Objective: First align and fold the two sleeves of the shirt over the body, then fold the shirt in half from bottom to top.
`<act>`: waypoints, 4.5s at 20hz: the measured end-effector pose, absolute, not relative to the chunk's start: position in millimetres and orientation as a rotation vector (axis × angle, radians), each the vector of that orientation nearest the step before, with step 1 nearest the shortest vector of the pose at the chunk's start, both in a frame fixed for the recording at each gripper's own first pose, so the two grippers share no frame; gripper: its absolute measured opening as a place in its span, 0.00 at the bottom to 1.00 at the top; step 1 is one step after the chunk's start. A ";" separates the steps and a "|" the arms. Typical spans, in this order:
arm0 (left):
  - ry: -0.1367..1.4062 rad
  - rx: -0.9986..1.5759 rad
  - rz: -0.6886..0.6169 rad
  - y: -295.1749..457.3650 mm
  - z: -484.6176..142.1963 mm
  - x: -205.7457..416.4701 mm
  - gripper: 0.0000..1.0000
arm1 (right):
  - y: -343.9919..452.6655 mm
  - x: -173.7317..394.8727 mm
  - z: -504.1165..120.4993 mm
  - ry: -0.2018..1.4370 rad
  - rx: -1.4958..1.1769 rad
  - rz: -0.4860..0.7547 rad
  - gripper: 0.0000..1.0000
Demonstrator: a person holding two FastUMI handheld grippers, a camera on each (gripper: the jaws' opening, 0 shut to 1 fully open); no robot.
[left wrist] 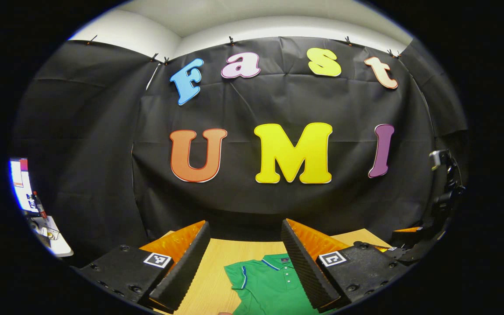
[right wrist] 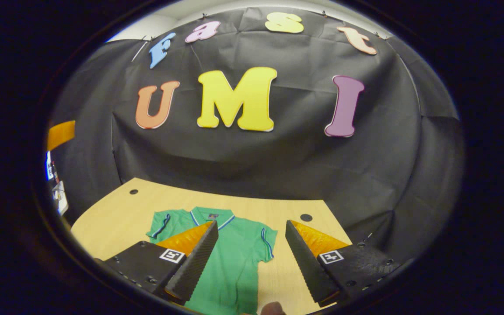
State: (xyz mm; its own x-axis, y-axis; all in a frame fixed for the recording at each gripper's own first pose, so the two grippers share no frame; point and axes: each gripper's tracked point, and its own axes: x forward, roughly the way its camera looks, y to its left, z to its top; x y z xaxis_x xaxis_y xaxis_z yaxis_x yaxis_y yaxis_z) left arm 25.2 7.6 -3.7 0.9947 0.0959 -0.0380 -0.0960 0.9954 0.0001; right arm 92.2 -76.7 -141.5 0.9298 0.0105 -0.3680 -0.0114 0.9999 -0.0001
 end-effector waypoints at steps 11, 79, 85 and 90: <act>0.114 0.016 0.138 3.1 -27.2 67.3 1.00 | -112.8 177.1 -290.8 0.659 -0.038 0.044 0.96; 0.881 -0.084 -0.043 23.3 -350.5 178.3 1.00 | -111.8 66.8 -172.8 0.558 0.001 -0.004 0.96; 0.965 -0.046 0.001 36.9 -386.2 187.4 1.00 | -148.2 71.0 -196.7 0.619 0.088 -0.081 0.95; 1.003 -0.102 0.003 46.6 -395.2 179.7 0.79 | -143.1 82.5 -206.0 0.617 0.104 -0.060 0.94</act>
